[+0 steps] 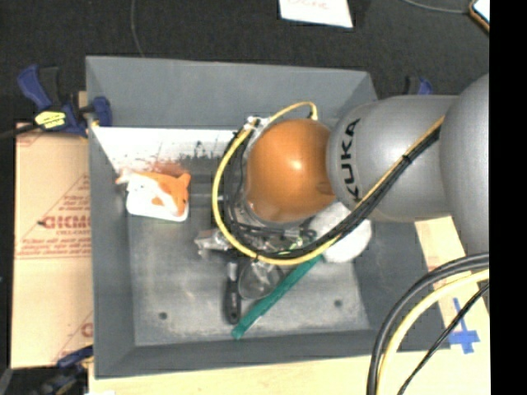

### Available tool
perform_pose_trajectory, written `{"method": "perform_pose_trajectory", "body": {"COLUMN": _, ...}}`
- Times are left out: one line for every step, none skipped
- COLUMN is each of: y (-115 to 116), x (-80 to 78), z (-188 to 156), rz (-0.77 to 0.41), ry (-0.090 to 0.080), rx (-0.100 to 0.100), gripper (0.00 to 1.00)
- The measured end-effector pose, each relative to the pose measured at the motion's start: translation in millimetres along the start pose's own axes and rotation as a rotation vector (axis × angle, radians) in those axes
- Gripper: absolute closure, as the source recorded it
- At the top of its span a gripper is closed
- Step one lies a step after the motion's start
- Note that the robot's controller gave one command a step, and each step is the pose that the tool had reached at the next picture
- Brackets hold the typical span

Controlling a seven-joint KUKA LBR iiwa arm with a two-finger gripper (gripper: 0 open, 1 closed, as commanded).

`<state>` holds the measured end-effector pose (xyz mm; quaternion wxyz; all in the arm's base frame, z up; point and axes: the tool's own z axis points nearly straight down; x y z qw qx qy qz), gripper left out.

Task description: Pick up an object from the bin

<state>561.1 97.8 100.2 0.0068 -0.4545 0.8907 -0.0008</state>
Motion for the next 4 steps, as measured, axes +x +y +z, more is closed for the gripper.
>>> {"method": "perform_pose_trajectory", "body": {"y": -39.3, "x": 39.9, "z": 26.2, "rz": 0.054, "ry": -0.005, "rx": 0.002, "gripper": 0.00}}
{"method": "perform_pose_trajectory", "body": {"y": -36.1, "x": 11.4, "z": 26.0, "rz": -0.500, "ry": -0.006, "rx": 0.004, "gripper": 1.00}}
{"method": "perform_pose_trajectory", "body": {"y": -36.1, "x": 11.4, "z": 25.7, "rz": -0.498, "ry": -0.007, "rx": 0.004, "gripper": 1.00}}
{"method": "perform_pose_trajectory", "body": {"y": -33.5, "x": 13.3, "z": -0.1, "rz": -0.499, "ry": -0.002, "rx": -0.006, "gripper": 1.00}}
